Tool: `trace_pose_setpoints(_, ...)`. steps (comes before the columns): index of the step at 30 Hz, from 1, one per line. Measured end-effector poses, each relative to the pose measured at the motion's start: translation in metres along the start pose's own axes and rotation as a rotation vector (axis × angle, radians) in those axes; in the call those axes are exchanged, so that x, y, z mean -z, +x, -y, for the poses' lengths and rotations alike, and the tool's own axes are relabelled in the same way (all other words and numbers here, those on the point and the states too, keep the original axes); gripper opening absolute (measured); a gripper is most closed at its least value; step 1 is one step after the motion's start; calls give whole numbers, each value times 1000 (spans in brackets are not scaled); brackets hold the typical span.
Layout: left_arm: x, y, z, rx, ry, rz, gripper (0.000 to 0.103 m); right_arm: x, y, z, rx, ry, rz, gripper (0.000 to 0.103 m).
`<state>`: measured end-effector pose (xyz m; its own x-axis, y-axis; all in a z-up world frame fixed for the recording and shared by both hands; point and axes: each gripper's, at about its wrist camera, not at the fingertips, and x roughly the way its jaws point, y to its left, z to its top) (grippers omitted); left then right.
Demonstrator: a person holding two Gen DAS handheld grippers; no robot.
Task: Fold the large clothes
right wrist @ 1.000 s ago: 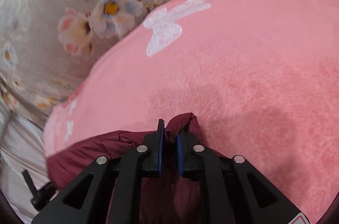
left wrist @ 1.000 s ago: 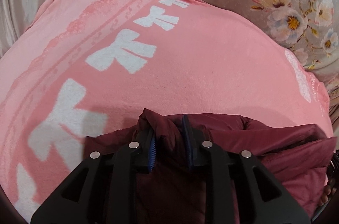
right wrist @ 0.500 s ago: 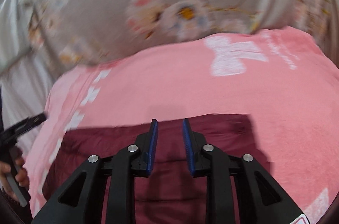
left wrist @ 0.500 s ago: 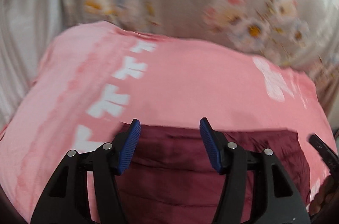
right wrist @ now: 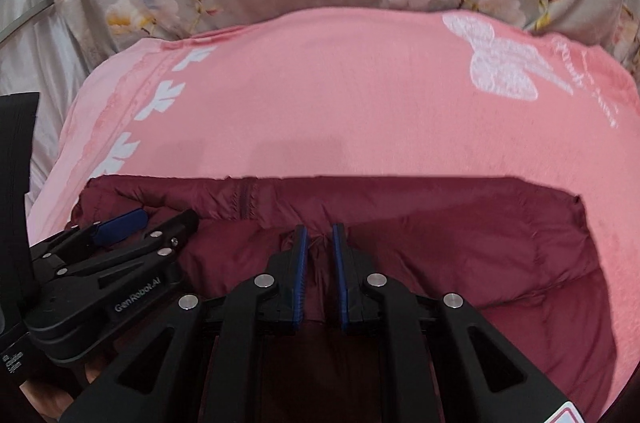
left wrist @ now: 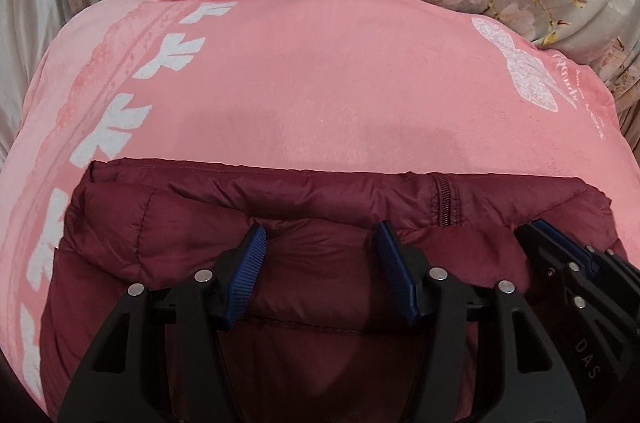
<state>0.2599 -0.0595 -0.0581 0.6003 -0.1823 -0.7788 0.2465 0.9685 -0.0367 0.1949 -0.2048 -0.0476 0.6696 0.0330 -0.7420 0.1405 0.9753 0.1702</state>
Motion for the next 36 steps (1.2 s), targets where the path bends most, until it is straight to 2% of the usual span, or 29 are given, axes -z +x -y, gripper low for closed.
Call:
trace_pose_setpoints(12, 9, 11, 6, -38, 22, 50, 60, 10, 23, 4, -12, 23, -22, 9)
trace_pose_setpoints(36, 8, 18, 19, -112, 47, 67, 64, 9, 29, 0, 20, 5, -9, 9)
